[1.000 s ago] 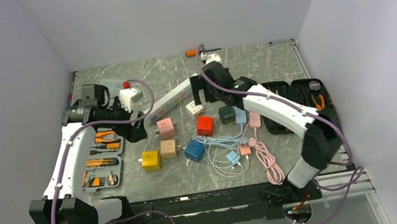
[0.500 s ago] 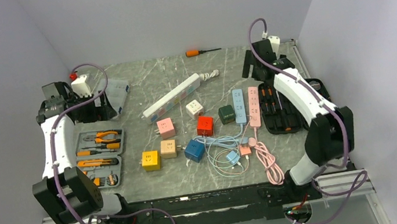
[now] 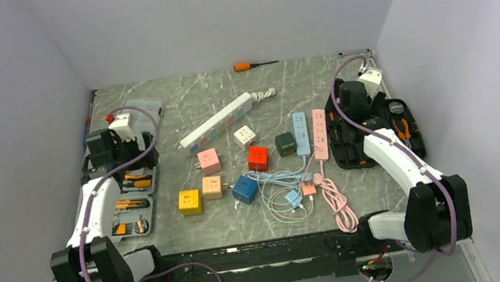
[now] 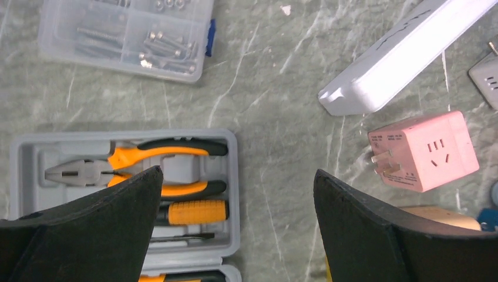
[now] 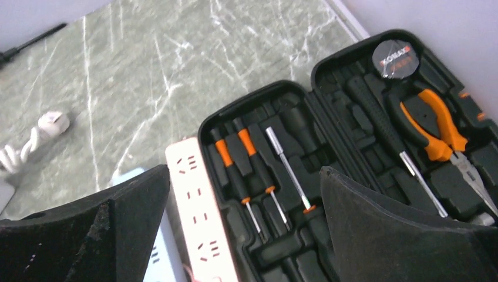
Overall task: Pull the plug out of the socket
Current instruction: Reset both arms
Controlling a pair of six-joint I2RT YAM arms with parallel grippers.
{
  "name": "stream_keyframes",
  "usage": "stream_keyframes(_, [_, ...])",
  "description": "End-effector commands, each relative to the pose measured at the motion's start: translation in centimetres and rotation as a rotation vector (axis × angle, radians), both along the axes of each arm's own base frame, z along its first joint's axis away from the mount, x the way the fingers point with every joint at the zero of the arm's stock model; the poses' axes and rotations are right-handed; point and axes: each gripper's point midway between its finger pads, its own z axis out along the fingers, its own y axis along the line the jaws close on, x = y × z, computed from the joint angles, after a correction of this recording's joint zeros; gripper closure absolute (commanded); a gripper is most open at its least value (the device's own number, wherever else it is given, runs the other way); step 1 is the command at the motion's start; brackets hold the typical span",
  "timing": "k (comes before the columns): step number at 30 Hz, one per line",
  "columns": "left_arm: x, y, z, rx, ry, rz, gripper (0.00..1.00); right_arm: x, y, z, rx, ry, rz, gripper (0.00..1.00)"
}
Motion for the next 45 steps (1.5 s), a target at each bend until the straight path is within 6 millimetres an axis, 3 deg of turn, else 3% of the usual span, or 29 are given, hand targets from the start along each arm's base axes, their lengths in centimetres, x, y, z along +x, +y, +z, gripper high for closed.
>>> stream_keyframes(1, [3.2, 0.1, 2.8, 0.157, -0.241, -0.004, 0.01, 1.9, -1.5, 1.3, -0.049, -0.131, -0.002, 0.00])
stream_keyframes(6, [3.9, -0.2, 1.0, 0.176, -0.280, -0.013, 0.00, 1.0, -4.4, -1.9, -0.067, -0.116, -0.090, 0.00])
stream_keyframes(10, [3.6, -1.1, -1.0, 0.208, -0.324, -0.102, 0.01, 0.5, -3.8, -3.6, -0.148, -0.163, 0.012, 0.00])
stream_keyframes(15, [3.7, -1.2, -1.5, 0.231, -0.418, -0.109, 0.01, -1.4, -4.1, -4.7, -0.186, -0.247, 0.013, 0.00])
stream_keyframes(24, [3.8, -0.4, -0.3, 0.203, -0.571, 0.000, 0.01, -3.2, -4.0, -5.5, -0.195, -0.365, 0.029, 0.00])
stream_keyframes(28, [2.9, -1.4, 0.4, 0.200, -0.692, -0.042, 0.01, -3.7, -3.8, -5.8, -0.203, -0.390, 0.040, 0.00])
stream_keyframes(33, [1.7, -1.0, -0.5, 0.201, -0.740, 0.001, 0.01, -3.5, -2.5, -6.3, -0.219, -0.397, 0.133, 0.00])
stream_keyframes(37, [2.7, -1.0, -0.5, 0.197, -0.720, -0.003, 0.01, -3.9, -1.5, -5.7, -0.266, -0.455, 0.166, 0.00])
stream_keyframes(40, [3.8, -0.5, -1.6, 0.196, -0.622, 0.018, 0.01, -2.5, -1.5, -6.9, -0.268, -0.369, 0.166, 0.00])
stream_keyframes(42, [3.8, -0.6, -1.1, 0.197, -0.651, 0.028, 0.00, -0.6, -1.8, -8.2, -0.235, -0.265, 0.155, 0.00])
stream_keyframes(45, [3.7, -0.6, -1.3, 0.198, -0.640, 0.026, 0.01, -0.6, -2.5, -8.2, -0.199, -0.273, 0.158, 0.00])
